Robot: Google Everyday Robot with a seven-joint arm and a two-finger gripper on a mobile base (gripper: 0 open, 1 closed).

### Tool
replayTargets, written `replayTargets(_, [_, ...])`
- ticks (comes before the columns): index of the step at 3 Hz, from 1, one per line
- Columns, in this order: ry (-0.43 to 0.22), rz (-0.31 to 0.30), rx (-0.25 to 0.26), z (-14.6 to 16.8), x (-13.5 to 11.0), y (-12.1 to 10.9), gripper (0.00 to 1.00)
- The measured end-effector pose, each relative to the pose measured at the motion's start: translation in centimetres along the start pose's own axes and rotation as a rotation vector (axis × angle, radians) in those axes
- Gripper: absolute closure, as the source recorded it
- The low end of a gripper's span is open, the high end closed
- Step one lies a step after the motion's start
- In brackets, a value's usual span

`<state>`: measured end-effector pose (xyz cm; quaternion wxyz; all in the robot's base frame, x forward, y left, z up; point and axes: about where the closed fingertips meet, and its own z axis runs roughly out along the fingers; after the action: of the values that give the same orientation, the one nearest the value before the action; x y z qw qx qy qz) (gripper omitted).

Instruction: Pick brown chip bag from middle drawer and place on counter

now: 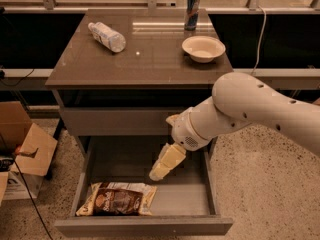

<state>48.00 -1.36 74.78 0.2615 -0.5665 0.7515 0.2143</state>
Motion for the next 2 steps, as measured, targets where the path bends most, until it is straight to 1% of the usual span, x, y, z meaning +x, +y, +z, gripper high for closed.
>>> replayTargets(1, [0.031,-0.006,-0.005,1.6,-0.2,0.0,0.00])
replayTargets(2, [0.060,-0.016,-0.038,5.2,0.1,-0.1,0.00])
